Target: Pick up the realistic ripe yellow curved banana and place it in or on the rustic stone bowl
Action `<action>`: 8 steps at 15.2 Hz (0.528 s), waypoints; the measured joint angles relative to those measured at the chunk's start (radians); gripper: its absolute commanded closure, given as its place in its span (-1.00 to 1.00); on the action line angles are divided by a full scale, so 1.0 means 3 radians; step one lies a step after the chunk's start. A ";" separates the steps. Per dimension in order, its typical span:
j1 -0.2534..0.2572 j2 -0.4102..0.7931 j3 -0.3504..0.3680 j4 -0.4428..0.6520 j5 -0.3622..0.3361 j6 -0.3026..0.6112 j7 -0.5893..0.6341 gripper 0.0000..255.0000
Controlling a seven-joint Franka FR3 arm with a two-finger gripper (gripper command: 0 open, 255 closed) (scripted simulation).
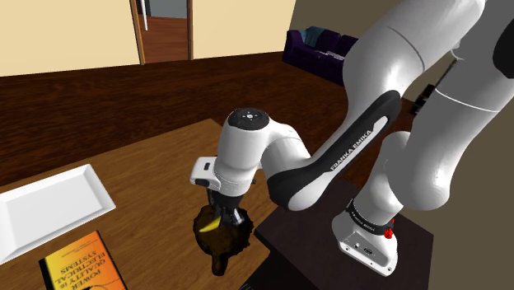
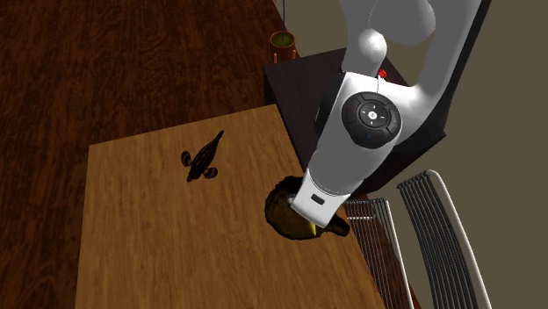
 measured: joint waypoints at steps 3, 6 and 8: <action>-0.0002 0.0158 -0.0028 -0.0008 -0.0190 0.0139 0.0142 1.00; 0.0008 0.0264 -0.0062 -0.0013 -0.0332 0.0234 0.0247 1.00; 0.0009 0.0279 -0.0068 -0.0010 -0.0351 0.0244 0.0259 1.00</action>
